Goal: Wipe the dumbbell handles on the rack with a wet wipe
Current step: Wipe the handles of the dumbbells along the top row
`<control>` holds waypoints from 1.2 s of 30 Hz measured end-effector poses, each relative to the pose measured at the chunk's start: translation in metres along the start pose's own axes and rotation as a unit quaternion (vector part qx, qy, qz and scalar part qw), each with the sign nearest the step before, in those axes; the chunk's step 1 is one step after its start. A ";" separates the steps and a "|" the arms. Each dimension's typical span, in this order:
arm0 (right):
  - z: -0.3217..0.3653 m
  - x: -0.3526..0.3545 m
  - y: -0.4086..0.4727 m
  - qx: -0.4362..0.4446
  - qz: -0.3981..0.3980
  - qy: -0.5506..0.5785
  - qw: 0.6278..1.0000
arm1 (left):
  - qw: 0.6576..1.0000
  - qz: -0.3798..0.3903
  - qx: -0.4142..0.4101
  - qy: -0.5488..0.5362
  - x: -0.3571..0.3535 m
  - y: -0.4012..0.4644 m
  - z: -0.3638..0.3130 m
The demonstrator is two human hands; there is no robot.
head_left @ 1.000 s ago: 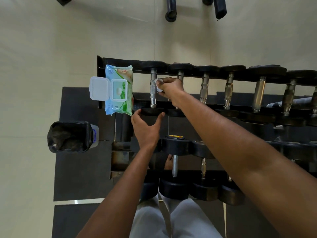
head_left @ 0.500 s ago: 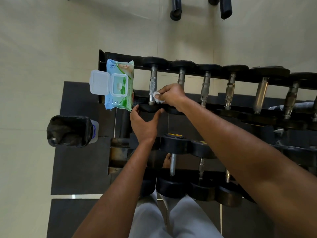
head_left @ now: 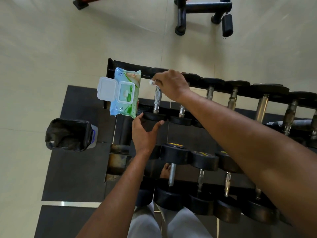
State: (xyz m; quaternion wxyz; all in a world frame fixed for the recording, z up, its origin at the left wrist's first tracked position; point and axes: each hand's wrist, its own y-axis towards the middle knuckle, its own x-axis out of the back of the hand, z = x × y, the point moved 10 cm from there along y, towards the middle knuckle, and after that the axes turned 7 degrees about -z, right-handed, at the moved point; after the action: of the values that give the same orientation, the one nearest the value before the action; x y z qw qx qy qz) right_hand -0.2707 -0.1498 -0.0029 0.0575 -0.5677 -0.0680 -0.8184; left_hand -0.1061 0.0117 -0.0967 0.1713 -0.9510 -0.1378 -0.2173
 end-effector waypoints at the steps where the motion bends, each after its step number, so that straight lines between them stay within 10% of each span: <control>1: 0.000 -0.004 -0.001 -0.001 0.007 -0.011 1.000 | 1.000 0.001 -0.002 0.001 0.000 0.000 0.000; 22: 0.024 -0.057 -0.020 0.021 0.273 -0.086 0.958 | 0.999 0.016 -0.043 0.009 0.002 -0.003 -0.010; 28: 0.012 -0.053 -0.041 -0.039 0.244 0.030 0.968 | 0.999 0.015 -0.029 -0.009 -0.003 -0.006 -0.006; 36: -0.071 -0.012 -0.089 -0.281 0.010 0.270 0.921 | 0.998 -0.035 0.009 -0.060 -0.019 -0.018 0.000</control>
State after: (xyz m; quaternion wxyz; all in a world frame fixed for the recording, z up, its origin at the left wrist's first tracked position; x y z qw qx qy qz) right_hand -0.3473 -0.0748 -0.0432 -0.0801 -0.3189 0.1889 -0.9253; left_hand -0.1289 0.0245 -0.1007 0.1634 -0.9552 -0.1833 -0.1649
